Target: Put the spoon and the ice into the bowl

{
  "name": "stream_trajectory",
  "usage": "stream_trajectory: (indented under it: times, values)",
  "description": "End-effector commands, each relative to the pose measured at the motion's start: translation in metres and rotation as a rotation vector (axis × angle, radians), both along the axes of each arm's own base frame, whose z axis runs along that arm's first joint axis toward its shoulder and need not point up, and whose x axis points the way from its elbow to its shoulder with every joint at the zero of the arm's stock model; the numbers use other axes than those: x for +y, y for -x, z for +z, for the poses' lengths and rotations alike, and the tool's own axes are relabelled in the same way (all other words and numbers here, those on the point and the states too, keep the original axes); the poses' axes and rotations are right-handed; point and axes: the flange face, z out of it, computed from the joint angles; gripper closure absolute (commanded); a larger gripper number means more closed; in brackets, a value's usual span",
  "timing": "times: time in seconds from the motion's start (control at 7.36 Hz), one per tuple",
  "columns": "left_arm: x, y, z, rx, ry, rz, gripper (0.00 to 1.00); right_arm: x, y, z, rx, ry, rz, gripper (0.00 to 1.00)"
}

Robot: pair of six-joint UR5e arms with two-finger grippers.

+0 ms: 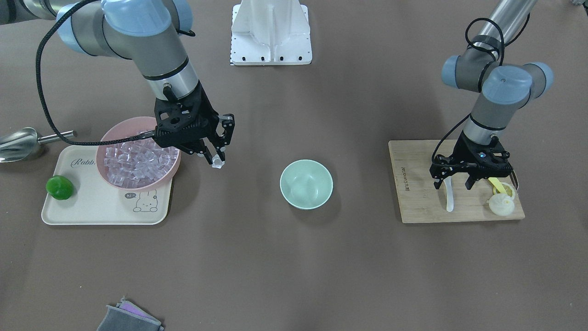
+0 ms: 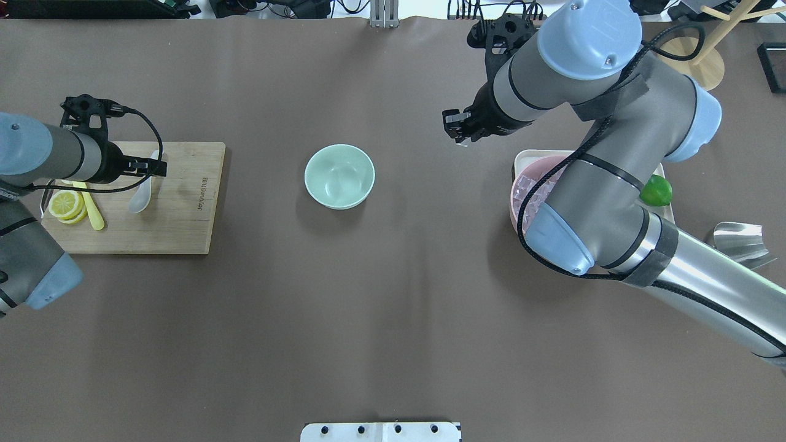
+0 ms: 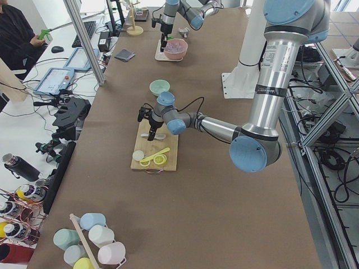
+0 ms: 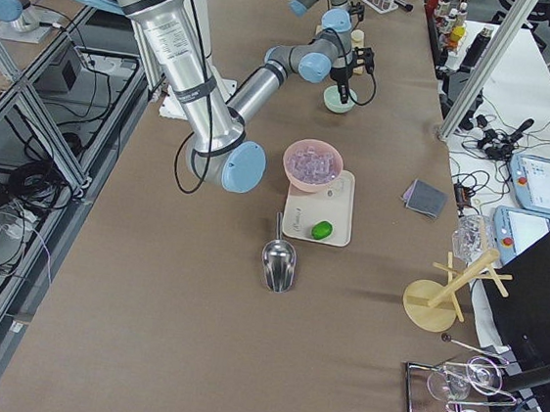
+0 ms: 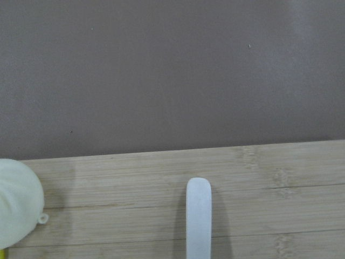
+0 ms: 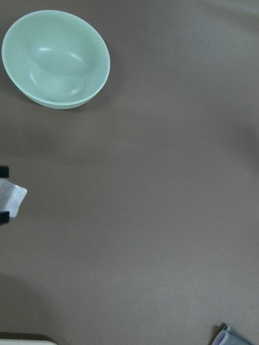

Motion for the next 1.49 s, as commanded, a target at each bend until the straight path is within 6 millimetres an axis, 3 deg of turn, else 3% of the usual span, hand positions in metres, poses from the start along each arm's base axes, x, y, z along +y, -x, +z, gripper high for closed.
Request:
stream_trajectory:
  times: [0.0,0.27,0.41,0.68,0.95,1.22,1.36]
  values:
    - [0.005,-0.007,-0.001,0.002,-0.004,0.014,0.31,0.003,0.006,-0.006,-0.003,-0.009,0.000,1.00]
    - [0.006,-0.010,0.003,0.006,-0.011,0.020,0.31,0.005,0.016,-0.011,0.002,-0.022,0.004,1.00]
    - [0.005,-0.009,0.005,0.008,-0.013,0.018,0.39,0.006,0.017,-0.011,0.003,-0.021,0.002,1.00]
    - [0.006,-0.009,0.007,0.017,-0.021,0.019,0.65,0.012,0.028,-0.022,-0.001,-0.038,-0.003,1.00]
    - [0.008,-0.008,0.004,0.022,-0.025,0.020,1.00,0.013,0.029,-0.022,0.000,-0.043,0.001,1.00]
    - [0.009,-0.009,0.000,0.040,-0.013,0.043,1.00,0.015,0.031,-0.024,-0.002,-0.044,-0.004,1.00]
    - [0.002,0.006,-0.009,0.077,0.007,0.055,1.00,0.018,0.035,-0.030,-0.008,-0.048,-0.009,1.00]
